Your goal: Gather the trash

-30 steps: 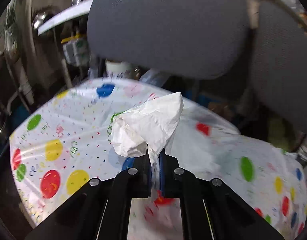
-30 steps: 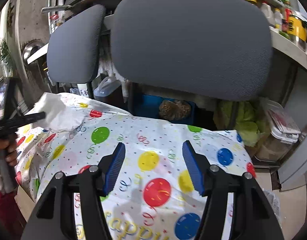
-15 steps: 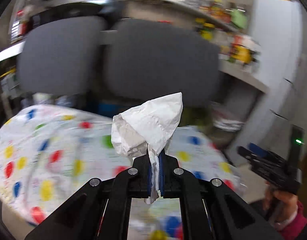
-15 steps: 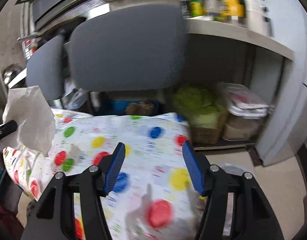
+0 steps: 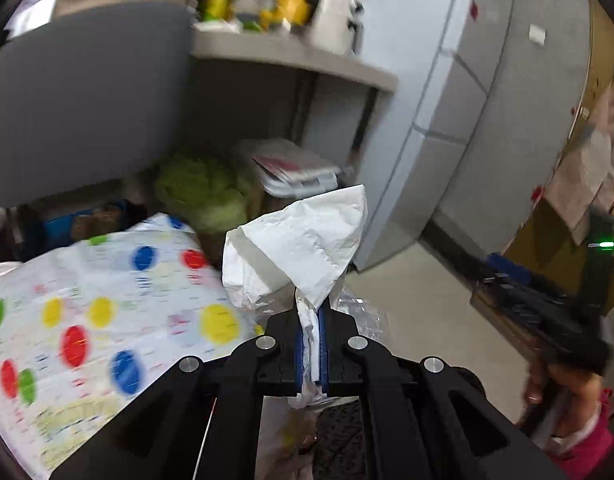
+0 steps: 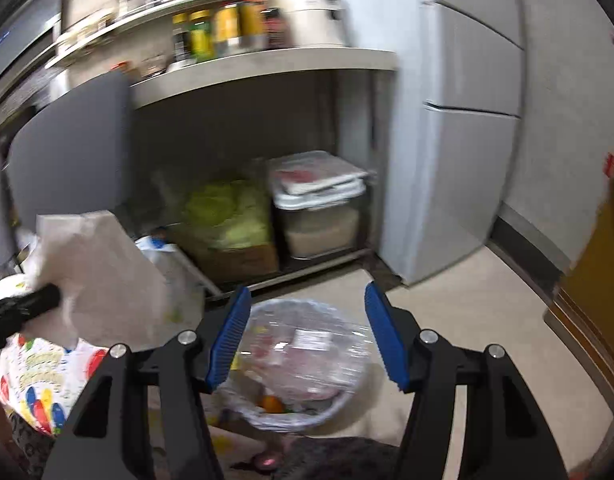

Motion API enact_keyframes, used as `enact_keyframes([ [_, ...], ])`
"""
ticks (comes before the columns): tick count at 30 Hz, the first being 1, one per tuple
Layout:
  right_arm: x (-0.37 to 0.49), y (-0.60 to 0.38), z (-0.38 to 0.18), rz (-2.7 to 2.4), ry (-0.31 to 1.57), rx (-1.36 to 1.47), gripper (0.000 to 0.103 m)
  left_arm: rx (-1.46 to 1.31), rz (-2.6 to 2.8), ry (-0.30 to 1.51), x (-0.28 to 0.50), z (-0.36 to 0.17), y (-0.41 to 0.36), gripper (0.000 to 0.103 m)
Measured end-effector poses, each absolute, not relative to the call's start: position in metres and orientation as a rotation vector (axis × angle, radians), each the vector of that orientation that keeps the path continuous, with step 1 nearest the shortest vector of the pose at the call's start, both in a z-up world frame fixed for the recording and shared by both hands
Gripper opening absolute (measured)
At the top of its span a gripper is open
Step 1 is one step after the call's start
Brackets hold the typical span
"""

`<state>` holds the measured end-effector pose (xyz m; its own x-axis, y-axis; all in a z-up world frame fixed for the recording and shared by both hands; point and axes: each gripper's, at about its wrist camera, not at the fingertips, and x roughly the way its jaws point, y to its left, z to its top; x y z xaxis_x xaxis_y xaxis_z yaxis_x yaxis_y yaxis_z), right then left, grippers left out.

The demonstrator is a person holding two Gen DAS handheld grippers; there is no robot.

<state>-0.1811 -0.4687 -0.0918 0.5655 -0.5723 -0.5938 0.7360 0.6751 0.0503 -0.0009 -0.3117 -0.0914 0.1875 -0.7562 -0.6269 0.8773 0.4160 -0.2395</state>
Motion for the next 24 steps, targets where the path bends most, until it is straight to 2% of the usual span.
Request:
enact_keyframes([
  [11, -0.220, -0.513, -0.112, -0.848, 0.576, 0.383, 0.059, 0.362, -1.166, 0.825, -0.016, -0.145, -0.432, 0.012],
  [12, -0.221, -0.516, -0.114, -0.851, 0.577, 0.387, 0.059, 0.381, -1.164, 0.844, -0.017, -0.151, -0.439, 0.022],
  [13, -0.223, -0.517, -0.114, -0.852, 0.577, 0.391, 0.059, 0.405, -1.156, 0.859, -0.017, -0.156, -0.446, 0.042],
  [15, -0.225, -0.521, -0.117, -0.855, 0.578, 0.402, 0.059, 0.413, -1.149, 0.857, -0.017, -0.163, -0.451, 0.061],
  [18, -0.225, -0.522, -0.119, -0.857, 0.583, 0.405, 0.059, 0.416, -1.145, 0.872, -0.015, -0.167, -0.452, 0.065],
  [24, -0.220, -0.515, -0.116, -0.838, 0.578, 0.405, 0.059, 0.374, -1.098, 0.833, -0.010, -0.153, -0.430, 0.066],
])
